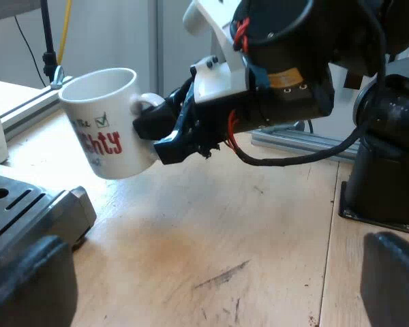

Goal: Remove mug from coffee machine

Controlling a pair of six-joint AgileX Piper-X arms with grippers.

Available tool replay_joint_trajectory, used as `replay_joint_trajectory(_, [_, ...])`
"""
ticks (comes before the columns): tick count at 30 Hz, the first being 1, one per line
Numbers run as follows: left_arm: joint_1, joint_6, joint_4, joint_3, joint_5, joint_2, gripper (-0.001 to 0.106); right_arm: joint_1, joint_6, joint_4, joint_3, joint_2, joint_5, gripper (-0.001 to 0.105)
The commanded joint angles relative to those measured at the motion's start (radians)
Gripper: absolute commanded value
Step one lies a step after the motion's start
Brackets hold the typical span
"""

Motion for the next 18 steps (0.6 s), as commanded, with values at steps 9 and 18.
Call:
replay_joint_trajectory(9, [-0.005,-0.010,0.010,-0.002,-0.028,-0.003,0.086,-0.101,-0.247,-0.344,0.111,-0.015,-0.175,0.000])
replay_joint_trajectory(18, [-0.005,-0.010,0.068,-0.002,-0.169,-0.003,0.086,-0.274,-0.327,-0.506,0.173,-0.016,-0.333,0.000])
